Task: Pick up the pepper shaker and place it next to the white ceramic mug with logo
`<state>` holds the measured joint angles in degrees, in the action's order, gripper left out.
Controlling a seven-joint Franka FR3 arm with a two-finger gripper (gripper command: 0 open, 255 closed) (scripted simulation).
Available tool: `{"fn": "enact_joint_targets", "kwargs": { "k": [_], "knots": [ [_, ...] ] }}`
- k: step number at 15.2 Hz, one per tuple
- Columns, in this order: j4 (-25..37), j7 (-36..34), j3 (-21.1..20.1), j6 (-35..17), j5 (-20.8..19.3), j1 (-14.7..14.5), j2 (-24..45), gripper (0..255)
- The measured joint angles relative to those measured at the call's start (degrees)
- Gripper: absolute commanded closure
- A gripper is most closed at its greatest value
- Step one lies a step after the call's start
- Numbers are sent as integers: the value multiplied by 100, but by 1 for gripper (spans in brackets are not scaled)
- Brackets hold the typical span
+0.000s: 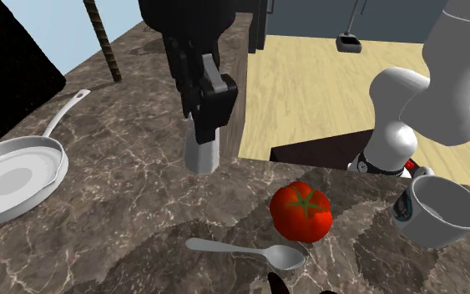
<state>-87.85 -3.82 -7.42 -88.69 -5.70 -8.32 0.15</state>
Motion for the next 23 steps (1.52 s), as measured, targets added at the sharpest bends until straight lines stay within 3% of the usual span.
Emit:
{"fn": "enact_joint_targets", "kwargs": {
  "k": [16,19,23],
  "knots": [
    [-2133,-1366,-796,328,613,-681,-2403,255],
    [-2279,-1596,-949,443,747,-791,-2668,255],
    [-2649,-1652,-987,222,803,-832,-2812,255]
  ]
}}
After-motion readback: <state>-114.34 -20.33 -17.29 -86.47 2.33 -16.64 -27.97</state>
